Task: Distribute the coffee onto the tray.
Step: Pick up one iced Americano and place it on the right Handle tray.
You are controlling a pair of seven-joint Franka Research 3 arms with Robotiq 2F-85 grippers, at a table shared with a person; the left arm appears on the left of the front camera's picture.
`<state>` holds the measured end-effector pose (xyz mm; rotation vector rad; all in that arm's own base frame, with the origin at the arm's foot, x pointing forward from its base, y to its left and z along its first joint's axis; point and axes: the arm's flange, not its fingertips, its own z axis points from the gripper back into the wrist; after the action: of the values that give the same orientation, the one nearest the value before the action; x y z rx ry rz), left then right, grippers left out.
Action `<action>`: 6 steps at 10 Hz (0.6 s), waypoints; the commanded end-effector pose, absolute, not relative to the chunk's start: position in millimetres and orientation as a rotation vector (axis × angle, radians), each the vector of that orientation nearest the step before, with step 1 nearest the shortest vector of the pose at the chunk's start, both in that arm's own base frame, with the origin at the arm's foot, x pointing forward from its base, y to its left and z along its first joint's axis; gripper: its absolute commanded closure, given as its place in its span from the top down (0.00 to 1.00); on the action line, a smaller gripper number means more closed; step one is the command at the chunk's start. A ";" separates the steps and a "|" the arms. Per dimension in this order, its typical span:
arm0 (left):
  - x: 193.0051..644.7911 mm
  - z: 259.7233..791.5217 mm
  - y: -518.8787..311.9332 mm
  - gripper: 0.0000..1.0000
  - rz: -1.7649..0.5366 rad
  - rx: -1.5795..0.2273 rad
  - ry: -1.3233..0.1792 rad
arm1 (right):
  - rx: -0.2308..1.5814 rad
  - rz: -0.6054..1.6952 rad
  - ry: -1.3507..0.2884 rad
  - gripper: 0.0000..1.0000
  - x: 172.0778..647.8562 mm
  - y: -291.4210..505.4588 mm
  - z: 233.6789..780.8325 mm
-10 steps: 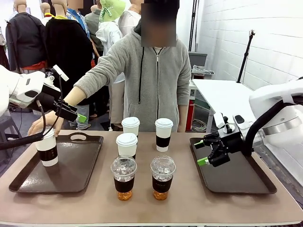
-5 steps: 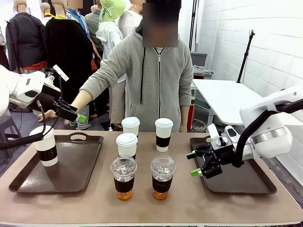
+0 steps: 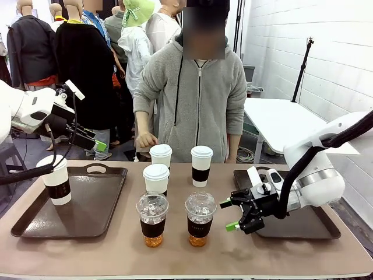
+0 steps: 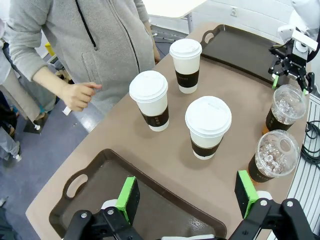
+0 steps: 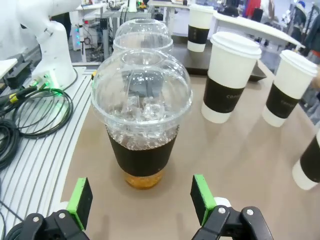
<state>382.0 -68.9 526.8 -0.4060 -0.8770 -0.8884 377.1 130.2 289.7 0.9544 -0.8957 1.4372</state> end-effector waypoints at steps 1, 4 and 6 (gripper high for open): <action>384.5 524.3 -66.7 1.00 -0.903 -0.421 -0.883 | 0.993 1.439 -0.944 1.00 370.0 141.3 274.8; 384.5 524.3 -66.7 1.00 -0.903 -0.421 -0.883 | 1.045 1.438 -0.929 1.00 368.1 152.9 263.9; 384.5 524.3 -66.7 1.00 -0.903 -0.421 -0.883 | 1.063 1.426 -0.949 1.00 368.8 158.4 258.5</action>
<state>382.0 -68.8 526.8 -0.4058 -0.8770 -0.8881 365.7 151.3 264.4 1.0530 -0.8886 1.4430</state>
